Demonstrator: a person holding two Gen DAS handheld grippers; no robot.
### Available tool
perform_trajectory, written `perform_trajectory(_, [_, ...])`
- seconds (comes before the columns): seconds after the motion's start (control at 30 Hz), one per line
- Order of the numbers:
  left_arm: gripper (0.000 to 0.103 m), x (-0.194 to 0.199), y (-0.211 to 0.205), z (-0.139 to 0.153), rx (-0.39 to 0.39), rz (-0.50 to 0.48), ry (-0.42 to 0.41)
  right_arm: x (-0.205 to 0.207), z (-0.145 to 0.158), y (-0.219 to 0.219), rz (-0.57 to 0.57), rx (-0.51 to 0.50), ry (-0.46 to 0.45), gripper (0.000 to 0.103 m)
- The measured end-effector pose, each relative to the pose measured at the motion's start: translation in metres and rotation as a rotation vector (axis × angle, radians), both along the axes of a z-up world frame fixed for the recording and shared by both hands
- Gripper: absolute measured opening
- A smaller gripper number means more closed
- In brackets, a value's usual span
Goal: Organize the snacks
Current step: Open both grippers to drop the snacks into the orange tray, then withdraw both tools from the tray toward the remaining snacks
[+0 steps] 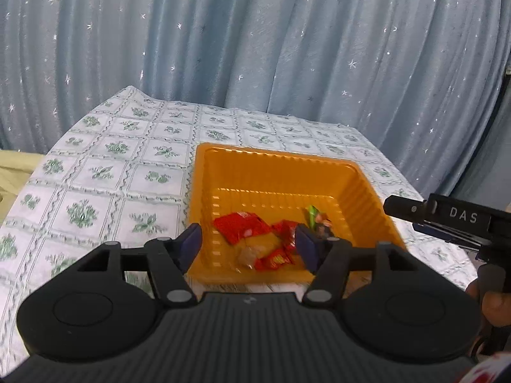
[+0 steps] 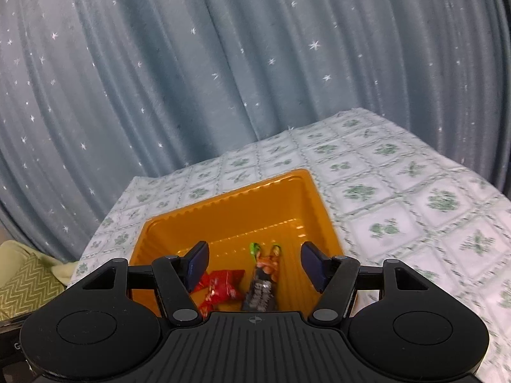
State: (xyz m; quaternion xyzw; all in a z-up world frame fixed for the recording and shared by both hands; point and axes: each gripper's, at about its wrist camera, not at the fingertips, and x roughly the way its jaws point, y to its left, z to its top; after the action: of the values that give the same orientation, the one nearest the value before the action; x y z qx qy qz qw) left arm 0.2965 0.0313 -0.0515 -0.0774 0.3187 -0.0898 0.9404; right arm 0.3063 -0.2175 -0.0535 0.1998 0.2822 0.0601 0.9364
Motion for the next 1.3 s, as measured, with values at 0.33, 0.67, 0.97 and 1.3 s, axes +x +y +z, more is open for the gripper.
perform_trajectory(0.33, [0.072, -0.083, -0.008, 0.028, -0.014, 0.000, 0.005, -0.087, 0.022, -0.016, -0.013, -0.036, 0.013, 0.067])
perform_trajectory(0.67, [0.080, -0.163, -0.012, 0.051, -0.011, 0.008, -0.003, -0.169, 0.035, -0.018, -0.004, -0.067, 0.074, 0.070])
perform_trajectory(0.97, [0.085, -0.207, -0.010, 0.053, 0.019, 0.013, 0.007, -0.214, 0.041, -0.013, 0.024, -0.127, 0.098, 0.072])
perform_trajectory(1.3, [0.087, -0.230, -0.008, 0.048, 0.039, 0.023, 0.033, -0.242, 0.039, -0.012, 0.048, -0.152, 0.118, 0.073])
